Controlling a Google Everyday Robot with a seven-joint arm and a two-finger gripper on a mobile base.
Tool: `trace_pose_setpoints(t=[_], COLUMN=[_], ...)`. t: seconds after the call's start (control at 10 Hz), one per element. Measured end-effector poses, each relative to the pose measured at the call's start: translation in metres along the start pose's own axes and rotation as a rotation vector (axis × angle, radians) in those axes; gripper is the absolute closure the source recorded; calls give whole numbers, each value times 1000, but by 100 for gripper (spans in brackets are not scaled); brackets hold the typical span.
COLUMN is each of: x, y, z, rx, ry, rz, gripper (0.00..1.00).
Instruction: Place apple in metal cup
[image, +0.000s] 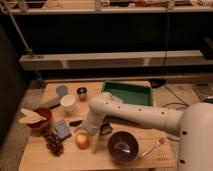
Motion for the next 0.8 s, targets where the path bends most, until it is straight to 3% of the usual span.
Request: trace_pose_setpoints(t=[0.2,0.8], x=[-3,-7], y=[-4,-9], z=[8,11], rx=[-8,-16], ry=[-22,-64], rz=[-11,-19], gripper=[31,88])
